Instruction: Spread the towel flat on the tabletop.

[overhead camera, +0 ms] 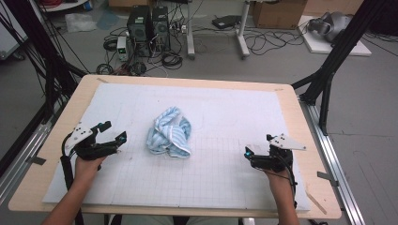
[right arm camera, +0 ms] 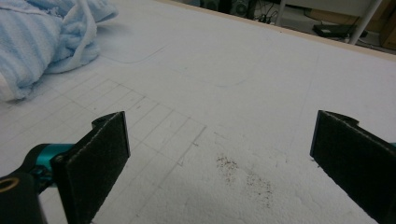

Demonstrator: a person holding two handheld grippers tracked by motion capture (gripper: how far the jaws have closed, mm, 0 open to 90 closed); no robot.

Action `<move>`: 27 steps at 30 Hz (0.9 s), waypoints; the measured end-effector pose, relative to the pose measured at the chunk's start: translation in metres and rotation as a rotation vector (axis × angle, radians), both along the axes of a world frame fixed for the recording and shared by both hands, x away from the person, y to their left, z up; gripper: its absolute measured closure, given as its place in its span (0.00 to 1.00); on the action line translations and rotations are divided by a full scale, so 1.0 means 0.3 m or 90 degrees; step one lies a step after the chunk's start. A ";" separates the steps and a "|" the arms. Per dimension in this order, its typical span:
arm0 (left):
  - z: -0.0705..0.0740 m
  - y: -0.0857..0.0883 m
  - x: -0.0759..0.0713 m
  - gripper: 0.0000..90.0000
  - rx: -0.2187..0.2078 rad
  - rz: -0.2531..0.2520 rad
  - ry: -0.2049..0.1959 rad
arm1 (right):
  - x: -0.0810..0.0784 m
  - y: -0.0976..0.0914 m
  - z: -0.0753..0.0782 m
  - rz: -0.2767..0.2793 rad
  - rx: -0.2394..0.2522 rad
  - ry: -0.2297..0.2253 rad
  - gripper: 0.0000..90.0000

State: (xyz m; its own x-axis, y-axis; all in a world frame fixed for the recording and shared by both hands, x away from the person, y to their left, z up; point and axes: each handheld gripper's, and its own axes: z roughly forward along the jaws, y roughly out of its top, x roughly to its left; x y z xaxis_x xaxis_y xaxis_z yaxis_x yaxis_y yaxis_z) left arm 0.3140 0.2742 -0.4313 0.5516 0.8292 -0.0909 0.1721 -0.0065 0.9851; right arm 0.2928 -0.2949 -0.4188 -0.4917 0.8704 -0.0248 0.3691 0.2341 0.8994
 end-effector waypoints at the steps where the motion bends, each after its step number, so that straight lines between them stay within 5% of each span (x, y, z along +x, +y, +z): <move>1: 0.000 0.000 0.002 0.21 -0.001 0.000 0.000 | 0.000 -0.001 0.000 0.001 -0.002 -0.001 0.04; 27: 0.005 -0.018 0.003 0.20 0.006 -0.010 0.002 | -0.011 0.012 0.003 0.013 -0.002 0.002 0.04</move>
State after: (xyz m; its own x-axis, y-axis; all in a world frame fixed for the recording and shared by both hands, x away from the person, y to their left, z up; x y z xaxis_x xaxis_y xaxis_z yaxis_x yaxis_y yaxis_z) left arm 0.3149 0.2687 -0.4296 0.5643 0.8212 -0.0847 0.1757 -0.0193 0.9842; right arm 0.2897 -0.2913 -0.4177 -0.5088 0.8605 -0.0261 0.3669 0.2442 0.8977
